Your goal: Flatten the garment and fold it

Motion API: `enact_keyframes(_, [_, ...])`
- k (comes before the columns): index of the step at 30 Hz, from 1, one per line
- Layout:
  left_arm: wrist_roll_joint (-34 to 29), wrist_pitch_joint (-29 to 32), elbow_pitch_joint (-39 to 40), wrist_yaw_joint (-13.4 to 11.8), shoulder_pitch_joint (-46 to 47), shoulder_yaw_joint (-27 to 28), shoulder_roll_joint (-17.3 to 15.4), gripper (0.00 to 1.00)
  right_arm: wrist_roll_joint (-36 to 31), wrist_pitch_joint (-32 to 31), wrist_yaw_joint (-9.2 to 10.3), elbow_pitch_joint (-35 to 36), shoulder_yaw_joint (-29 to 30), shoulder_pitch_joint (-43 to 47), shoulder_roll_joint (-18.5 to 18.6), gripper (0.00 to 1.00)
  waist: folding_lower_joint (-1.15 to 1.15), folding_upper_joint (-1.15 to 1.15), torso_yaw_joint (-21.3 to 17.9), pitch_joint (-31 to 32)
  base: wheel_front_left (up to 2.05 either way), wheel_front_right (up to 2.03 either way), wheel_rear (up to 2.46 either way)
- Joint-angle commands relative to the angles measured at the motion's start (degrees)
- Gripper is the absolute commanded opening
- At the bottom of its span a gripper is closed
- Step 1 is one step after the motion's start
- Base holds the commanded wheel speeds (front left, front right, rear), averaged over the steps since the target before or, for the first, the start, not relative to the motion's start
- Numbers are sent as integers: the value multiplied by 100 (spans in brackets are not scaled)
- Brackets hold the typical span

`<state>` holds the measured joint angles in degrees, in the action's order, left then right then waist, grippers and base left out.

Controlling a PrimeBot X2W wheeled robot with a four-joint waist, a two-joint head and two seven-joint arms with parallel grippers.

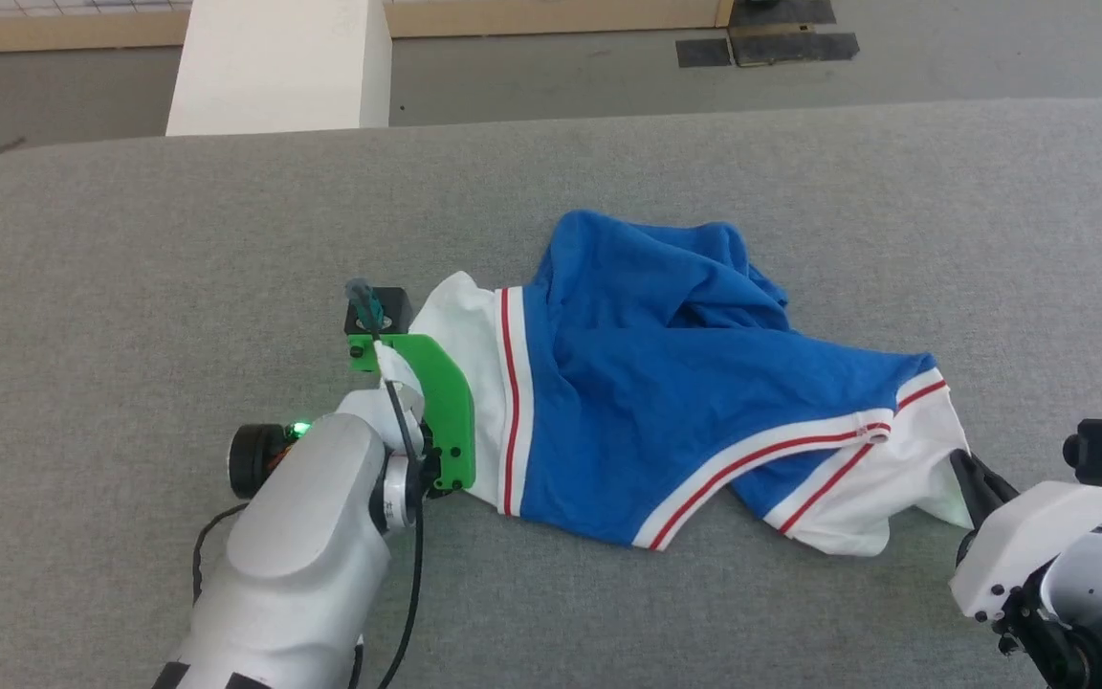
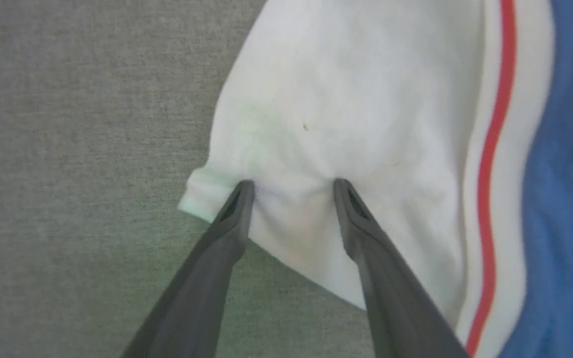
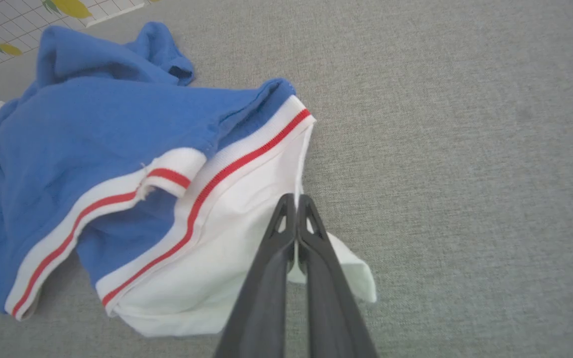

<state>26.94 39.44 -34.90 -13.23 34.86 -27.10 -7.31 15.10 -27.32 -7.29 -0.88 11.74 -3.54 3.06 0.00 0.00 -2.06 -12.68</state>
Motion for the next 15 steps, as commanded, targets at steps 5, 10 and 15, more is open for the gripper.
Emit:
enact_keyframes(5, [378,-297,50,179,-490,127,195,0,5,114,-20,-53,50,-135,-8,0,0,0,57,20,0,0,0])
enact_keyframes(10, [946,-1100,550,337,-603,755,249,0,134,253,-20,-9,41,-211,-8,0,0,0,135,181,0,0,0])
enact_keyframes(15, [1757,-1579,1328,650,-498,1385,349,0,663,249,-20,257,116,-474,44,0,0,0,234,390,0,0,0])
